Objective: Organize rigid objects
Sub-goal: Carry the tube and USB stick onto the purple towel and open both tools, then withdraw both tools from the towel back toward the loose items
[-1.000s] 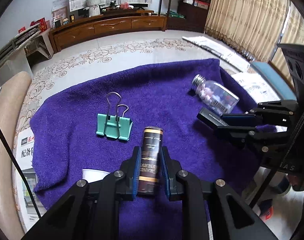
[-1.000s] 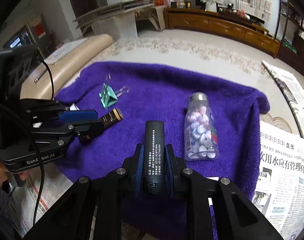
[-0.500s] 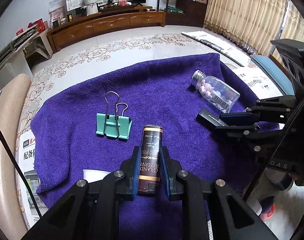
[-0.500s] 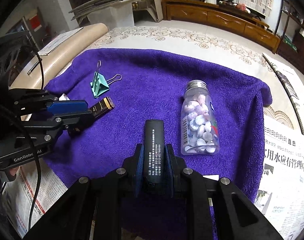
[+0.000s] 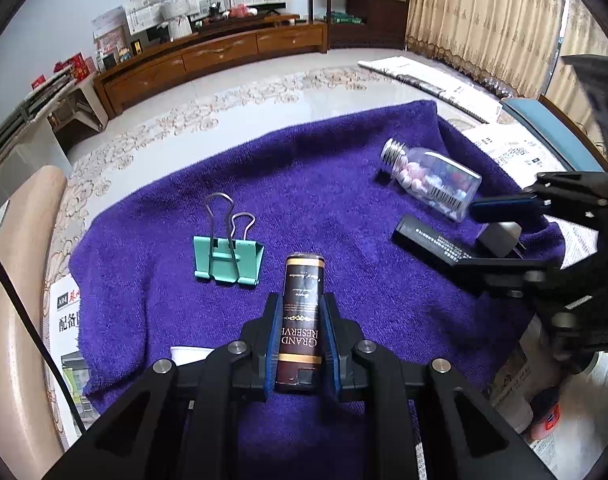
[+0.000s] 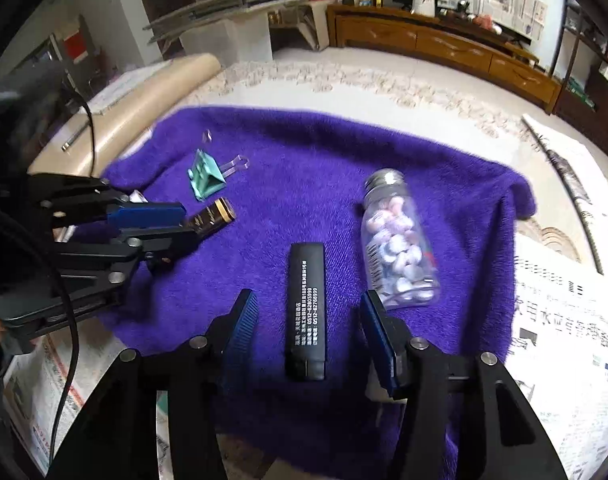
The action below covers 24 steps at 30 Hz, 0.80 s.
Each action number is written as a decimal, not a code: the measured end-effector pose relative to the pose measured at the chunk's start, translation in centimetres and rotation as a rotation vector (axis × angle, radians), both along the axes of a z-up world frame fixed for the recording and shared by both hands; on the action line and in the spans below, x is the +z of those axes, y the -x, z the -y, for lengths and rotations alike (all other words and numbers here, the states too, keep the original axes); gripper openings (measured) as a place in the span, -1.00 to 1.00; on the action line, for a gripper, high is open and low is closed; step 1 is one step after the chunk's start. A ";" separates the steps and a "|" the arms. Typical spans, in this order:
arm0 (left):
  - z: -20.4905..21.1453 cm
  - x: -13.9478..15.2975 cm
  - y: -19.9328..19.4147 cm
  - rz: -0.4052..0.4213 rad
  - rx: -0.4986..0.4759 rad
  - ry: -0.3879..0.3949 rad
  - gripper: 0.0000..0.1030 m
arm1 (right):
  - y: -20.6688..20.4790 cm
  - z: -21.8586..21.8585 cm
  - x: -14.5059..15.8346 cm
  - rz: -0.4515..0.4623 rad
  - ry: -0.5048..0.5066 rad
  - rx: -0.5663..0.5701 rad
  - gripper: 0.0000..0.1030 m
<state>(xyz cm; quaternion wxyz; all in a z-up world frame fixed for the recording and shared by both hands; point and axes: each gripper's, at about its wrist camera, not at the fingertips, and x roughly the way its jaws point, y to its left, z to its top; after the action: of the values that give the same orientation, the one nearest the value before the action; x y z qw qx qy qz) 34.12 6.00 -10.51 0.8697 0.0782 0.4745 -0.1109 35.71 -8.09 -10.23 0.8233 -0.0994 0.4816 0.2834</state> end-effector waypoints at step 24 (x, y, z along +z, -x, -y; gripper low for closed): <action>4.3 0.0 16.4 0.037 -0.033 0.128 1.00 | 12.4 15.9 1.8 0.010 -0.190 -0.371 1.00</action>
<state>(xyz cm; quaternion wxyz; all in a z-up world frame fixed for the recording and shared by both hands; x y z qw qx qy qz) 17.74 1.69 -10.51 0.8796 0.0323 0.4491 -0.1537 23.29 -23.98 -8.41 0.8695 0.0678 0.4586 0.1704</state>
